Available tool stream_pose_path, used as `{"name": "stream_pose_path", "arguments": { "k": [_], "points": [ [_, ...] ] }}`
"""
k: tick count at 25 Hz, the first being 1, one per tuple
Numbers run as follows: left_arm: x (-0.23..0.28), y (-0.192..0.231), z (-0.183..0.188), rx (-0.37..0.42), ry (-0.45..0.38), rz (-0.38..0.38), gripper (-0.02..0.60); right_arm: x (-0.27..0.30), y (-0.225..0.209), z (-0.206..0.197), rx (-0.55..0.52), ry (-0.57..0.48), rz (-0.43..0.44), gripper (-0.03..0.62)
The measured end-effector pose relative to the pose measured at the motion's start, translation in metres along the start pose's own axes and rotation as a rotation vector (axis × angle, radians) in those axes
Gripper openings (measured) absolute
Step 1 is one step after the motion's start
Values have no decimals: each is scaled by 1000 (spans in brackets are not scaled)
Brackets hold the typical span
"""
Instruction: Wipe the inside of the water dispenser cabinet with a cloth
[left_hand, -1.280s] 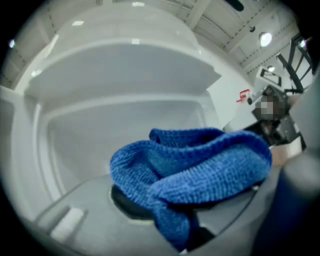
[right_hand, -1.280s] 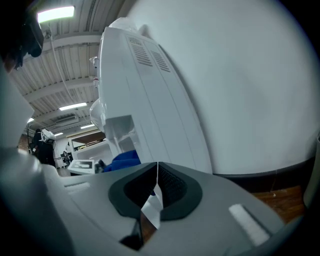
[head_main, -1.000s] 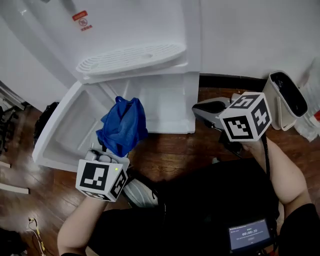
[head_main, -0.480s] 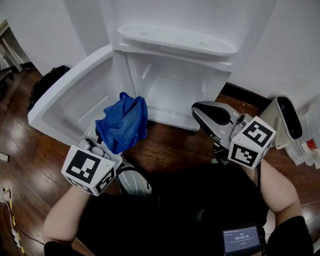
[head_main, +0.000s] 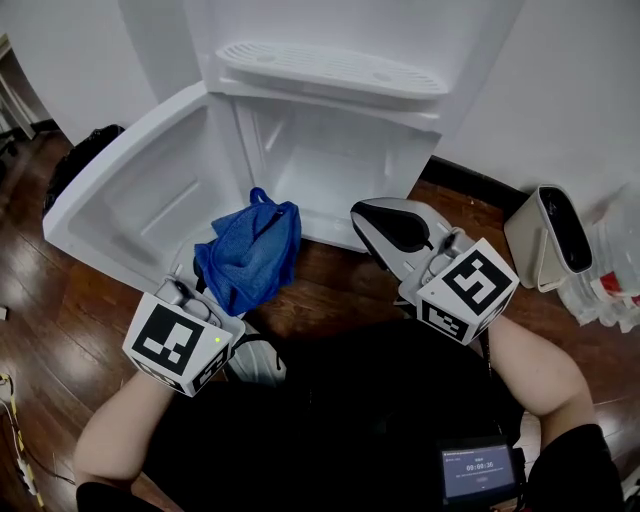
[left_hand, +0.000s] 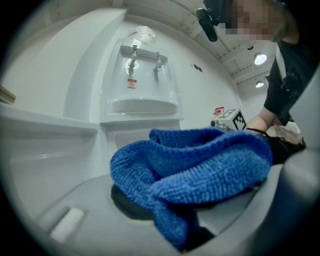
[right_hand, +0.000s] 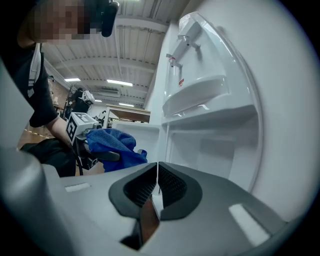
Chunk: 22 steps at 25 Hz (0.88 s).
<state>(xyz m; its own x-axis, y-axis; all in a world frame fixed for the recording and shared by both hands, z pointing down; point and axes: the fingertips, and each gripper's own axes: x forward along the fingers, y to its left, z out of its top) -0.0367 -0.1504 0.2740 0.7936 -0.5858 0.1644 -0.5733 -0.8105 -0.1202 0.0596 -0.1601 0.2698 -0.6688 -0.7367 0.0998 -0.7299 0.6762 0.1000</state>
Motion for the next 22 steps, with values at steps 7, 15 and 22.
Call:
{"name": "stream_pose_path", "arguments": {
  "k": [7, 15, 22],
  "points": [
    [2, -11, -5, 96, 17, -28, 146, -3, 0, 4, -1, -13, 11, 12],
    [0, -10, -2, 106, 4, -21, 146, 1, 6, 0, -28, 6, 28, 12],
    [0, -10, -3, 110, 5, -21, 146, 2, 9, -2, -43, 13, 36, 12]
  ]
}}
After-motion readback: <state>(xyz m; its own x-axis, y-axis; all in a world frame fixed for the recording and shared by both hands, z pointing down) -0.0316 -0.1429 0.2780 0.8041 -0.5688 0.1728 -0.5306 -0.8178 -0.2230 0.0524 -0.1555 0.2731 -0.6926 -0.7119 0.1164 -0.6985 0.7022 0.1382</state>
